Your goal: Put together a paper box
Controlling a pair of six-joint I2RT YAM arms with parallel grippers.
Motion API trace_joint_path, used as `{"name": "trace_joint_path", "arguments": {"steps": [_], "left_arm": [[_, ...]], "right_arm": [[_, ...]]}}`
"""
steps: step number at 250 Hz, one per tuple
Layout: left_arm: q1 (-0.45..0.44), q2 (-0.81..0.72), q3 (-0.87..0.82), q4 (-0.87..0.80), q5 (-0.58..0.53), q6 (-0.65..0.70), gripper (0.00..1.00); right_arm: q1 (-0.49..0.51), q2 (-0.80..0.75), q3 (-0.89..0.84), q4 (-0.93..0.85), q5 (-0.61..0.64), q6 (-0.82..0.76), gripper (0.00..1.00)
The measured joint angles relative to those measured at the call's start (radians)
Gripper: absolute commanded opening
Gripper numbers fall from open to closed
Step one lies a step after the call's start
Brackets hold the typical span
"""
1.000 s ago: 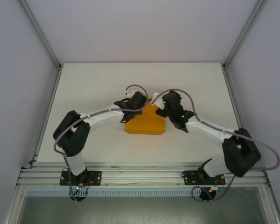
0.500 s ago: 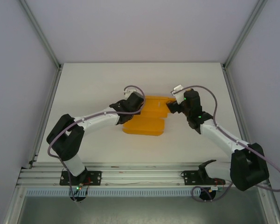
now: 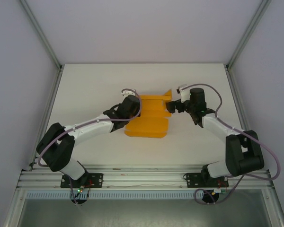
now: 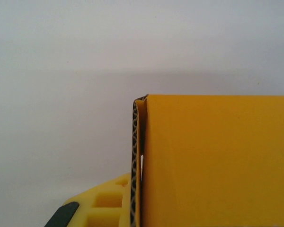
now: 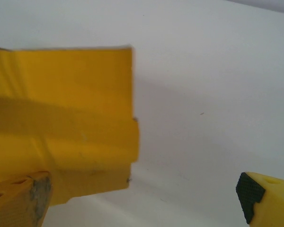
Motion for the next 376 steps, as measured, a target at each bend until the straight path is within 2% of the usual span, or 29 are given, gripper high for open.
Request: {"name": "trace_joint_path", "arguments": {"steps": [46,69,95,156,191,255,308,333,376], "left_arm": [[0.023,-0.006,-0.006,0.034,-0.006,-0.002,0.00],[0.026,-0.006,-0.005,0.039,-0.013,-0.005,0.00],[0.019,-0.006,-0.005,0.034,-0.018,-0.004,0.00],[0.003,-0.005,0.000,-0.010,-0.061,-0.004,0.00],[0.004,0.010,0.014,-0.025,-0.068,-0.004,0.00],[0.004,0.034,0.026,-0.042,-0.082,-0.005,0.00],[0.004,0.047,0.065,-0.041,-0.080,-0.011,0.00],[0.004,0.056,0.074,-0.043,-0.078,-0.016,0.00],[0.005,0.069,0.082,-0.054,-0.082,-0.027,0.00]], "right_arm": [[-0.013,0.081,0.101,-0.011,-0.191,0.014,1.00],[-0.012,0.083,0.111,-0.023,-0.216,0.018,1.00],[-0.011,0.037,0.095,-0.042,-0.163,0.020,1.00],[-0.009,-0.186,0.050,-0.098,0.092,0.038,1.00],[-0.010,-0.233,0.055,-0.113,0.093,0.041,1.00],[-0.005,-0.226,0.074,-0.132,-0.006,0.040,1.00],[0.063,-0.116,0.080,-0.135,-0.011,0.034,1.00],[0.121,-0.069,0.064,-0.081,0.032,0.039,1.00],[0.204,-0.023,0.024,0.072,0.215,0.114,1.00]]}}
